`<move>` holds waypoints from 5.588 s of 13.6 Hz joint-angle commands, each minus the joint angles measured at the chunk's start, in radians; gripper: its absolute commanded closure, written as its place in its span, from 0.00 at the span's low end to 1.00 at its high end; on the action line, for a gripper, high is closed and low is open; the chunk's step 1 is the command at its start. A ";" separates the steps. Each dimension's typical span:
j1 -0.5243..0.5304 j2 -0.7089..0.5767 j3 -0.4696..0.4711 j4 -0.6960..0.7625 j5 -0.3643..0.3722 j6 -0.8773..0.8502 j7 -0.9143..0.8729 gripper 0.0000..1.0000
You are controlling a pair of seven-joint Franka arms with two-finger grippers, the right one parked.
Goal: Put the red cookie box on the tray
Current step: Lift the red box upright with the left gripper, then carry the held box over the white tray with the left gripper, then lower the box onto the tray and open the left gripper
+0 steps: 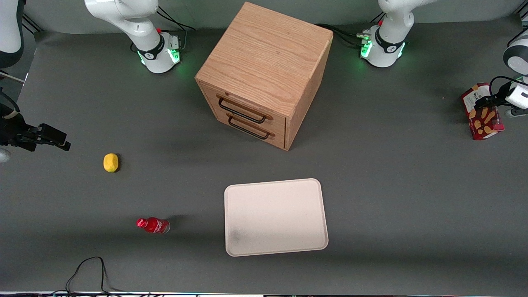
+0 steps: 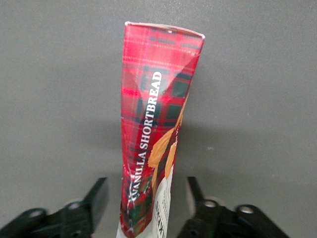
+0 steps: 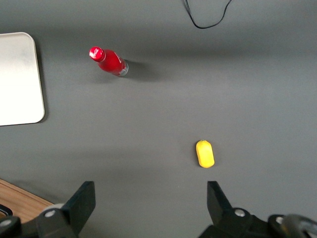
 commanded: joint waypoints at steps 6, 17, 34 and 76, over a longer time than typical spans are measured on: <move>-0.011 -0.011 0.005 0.003 -0.013 -0.010 0.002 1.00; -0.038 -0.194 -0.077 0.549 0.062 -0.855 0.005 1.00; -0.067 -0.004 -0.585 0.994 -0.045 -1.089 -0.692 1.00; -0.666 0.830 -0.622 1.435 0.033 -0.517 -1.237 0.00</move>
